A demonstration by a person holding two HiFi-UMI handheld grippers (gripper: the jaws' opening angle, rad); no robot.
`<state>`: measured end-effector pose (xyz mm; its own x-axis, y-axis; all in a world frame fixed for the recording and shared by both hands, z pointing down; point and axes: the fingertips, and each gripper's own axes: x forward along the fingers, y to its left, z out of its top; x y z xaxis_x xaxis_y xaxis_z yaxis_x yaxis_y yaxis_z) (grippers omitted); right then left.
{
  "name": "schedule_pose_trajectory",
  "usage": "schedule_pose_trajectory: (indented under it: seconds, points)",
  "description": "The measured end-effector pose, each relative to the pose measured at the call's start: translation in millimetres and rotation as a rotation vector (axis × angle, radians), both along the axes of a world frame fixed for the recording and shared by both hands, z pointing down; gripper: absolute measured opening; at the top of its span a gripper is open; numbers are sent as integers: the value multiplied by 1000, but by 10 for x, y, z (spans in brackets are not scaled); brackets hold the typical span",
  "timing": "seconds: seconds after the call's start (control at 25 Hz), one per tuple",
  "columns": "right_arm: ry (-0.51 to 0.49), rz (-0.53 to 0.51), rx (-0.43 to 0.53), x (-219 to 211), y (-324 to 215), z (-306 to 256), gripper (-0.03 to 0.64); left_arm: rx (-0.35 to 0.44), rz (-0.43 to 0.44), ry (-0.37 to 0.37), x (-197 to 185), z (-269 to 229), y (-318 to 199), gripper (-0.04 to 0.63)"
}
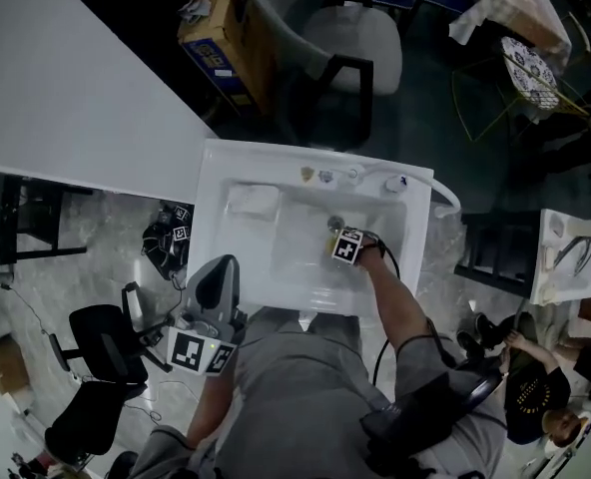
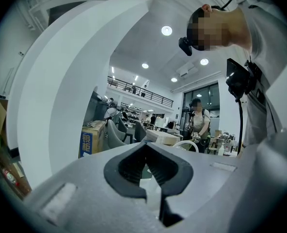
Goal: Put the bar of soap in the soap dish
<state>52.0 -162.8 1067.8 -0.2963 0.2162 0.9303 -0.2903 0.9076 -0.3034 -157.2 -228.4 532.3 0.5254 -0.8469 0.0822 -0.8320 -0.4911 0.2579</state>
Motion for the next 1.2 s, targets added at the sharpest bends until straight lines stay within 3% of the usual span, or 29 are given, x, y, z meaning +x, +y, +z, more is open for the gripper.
schedule_pose_trajectory:
  seconds: [0.16,0.36,0.48,0.84,1.2]
  points:
    - [-135,269,-83,-140,-66,-231,189,12,1,1,-27,-56,37,-6]
    - [-310,433,-155,-284,-42,-426,187,9,11,7,15,-58,87,-6]
    - [-406,550,-140,-364,-166,-568,187,13,13,14,1,-67,98,-6]
    - [-619,767,-107,-455,-408,-1060,187,42,6,48,-26,-159,157,-6]
    - [-1001,1033,-76,-359,-812,-2053,187,79,16,86,31,-290,156,-6]
